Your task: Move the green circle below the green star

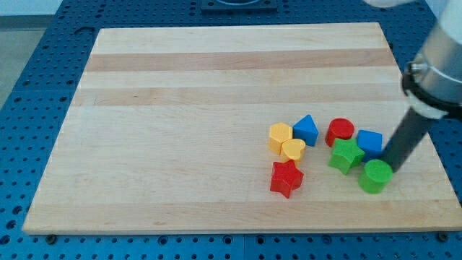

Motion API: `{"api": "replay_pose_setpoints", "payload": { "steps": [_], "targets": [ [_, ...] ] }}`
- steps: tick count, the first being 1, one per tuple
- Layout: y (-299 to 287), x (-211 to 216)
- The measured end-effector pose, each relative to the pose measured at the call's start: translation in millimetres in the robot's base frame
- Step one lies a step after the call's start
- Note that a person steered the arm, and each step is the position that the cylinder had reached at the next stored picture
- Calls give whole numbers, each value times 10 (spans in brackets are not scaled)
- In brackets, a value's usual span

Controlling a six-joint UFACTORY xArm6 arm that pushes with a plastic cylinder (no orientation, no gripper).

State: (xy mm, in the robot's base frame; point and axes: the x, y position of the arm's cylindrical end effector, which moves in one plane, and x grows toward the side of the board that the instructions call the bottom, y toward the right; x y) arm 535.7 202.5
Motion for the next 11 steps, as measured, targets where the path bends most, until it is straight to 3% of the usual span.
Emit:
{"api": "replay_pose_setpoints", "payload": {
  "steps": [2,4,5,6,7,10,11],
  "targets": [
    [-301,-97],
    [648,-78],
    [803,322],
    [526,643],
    [193,695],
    [-456,288],
    [-274,288]
  ]
}}
